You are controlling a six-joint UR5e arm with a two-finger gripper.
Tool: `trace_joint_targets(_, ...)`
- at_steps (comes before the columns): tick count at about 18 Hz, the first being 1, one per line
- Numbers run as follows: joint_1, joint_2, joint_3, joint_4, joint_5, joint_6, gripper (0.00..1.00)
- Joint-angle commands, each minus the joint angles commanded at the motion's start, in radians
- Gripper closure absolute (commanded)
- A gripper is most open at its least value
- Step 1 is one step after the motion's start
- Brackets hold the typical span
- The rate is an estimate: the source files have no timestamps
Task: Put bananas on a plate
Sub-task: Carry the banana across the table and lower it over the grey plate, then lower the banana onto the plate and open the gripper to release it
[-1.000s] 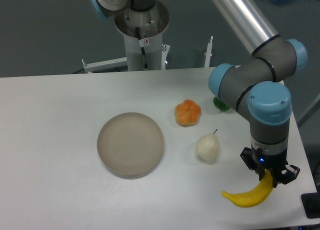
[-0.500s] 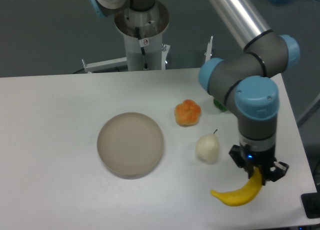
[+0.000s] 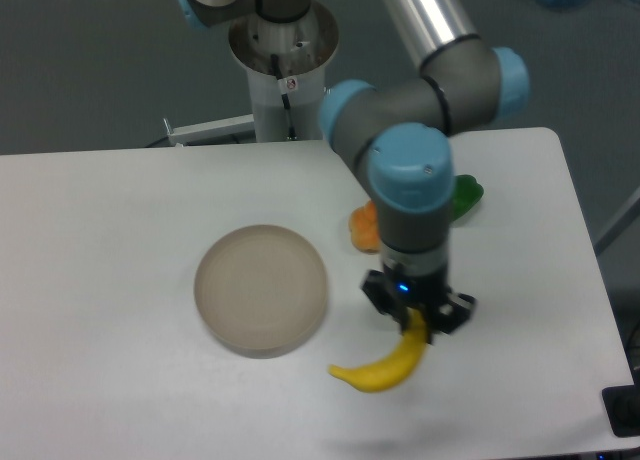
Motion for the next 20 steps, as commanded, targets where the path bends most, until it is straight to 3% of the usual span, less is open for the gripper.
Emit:
trace_joint_targets(3,-0.012,0.068,-0.124,0.015,-0.023,0.008,0.73)
trace_joint_targets(5,-0.046,0.075,-0.186,0.046,-0.022,0.005,0.73)
trace_joint_targets(9,-0.083,0.072,-0.315,0.217,-0.022,-0.083,0.73)
trace_joint_targets(11,-0.113,0.056,-0.326,0.258,-0.022,-0.188,0.73)
trace_joint_targets(13,-0.126,0.04,-0.33,0.261,-0.022,-0.261,0.73)
trace_joint_targets(16,-0.138,0.023,-0.376,0.27,-0.009,-0.25,0.73)
trace_joint_targets(20,-0.14,0.011,-0.388,0.27,-0.011,-0.236,0.73)
